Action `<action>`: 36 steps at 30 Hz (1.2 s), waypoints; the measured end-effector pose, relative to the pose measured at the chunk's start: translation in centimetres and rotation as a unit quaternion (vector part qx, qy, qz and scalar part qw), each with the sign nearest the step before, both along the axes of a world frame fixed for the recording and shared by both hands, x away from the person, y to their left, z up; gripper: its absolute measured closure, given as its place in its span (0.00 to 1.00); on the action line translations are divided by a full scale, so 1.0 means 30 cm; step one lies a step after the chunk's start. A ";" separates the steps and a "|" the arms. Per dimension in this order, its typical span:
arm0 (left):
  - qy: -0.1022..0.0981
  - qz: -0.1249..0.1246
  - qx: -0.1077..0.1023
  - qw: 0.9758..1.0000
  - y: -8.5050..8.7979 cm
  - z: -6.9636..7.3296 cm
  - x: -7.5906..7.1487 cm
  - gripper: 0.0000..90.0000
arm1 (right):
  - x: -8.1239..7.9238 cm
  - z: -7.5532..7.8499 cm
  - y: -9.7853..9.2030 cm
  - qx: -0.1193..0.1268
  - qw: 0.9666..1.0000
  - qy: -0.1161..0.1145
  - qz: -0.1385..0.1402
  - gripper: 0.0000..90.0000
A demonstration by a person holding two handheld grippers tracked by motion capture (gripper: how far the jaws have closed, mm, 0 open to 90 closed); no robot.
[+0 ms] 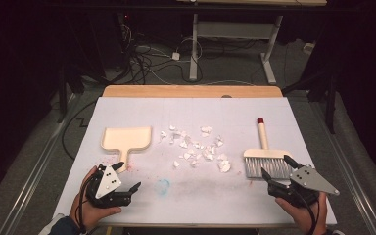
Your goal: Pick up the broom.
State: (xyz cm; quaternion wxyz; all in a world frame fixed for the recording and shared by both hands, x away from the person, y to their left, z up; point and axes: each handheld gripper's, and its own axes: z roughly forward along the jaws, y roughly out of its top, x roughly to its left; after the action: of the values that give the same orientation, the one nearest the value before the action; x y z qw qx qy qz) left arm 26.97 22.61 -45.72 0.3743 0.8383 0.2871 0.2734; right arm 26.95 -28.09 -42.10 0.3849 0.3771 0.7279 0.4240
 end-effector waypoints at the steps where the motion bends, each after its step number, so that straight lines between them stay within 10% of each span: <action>1: -0.001 0.002 -0.002 1.000 0.001 0.002 0.001 0.20 | 0.000 0.000 0.000 -0.002 1.000 -0.002 -0.003 0.24; 17: 0.005 -0.003 -0.007 1.000 -0.010 -0.004 0.006 0.21 | 0.026 0.005 0.000 -0.016 1.000 0.012 -0.012 0.24; 24: 0.010 -0.002 -0.005 1.000 -0.006 -0.010 0.013 0.21 | 0.124 0.043 -0.018 -0.013 0.999 0.049 -0.021 0.23; 30: 0.018 -0.005 -0.004 1.000 -0.006 -0.019 0.027 0.21 | 0.279 0.064 -0.035 -0.019 0.991 0.117 -0.058 0.26; 36: 0.014 -0.010 0.005 1.000 -0.025 -0.015 0.020 0.21 | 0.432 0.042 -0.045 0.011 0.976 0.200 -0.085 0.28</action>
State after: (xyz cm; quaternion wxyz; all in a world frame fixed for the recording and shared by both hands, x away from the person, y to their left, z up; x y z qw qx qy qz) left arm 27.56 21.87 -46.15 0.3686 0.8469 0.2827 0.2590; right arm 39.92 -29.45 -40.85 0.2619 0.5187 0.7511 0.3134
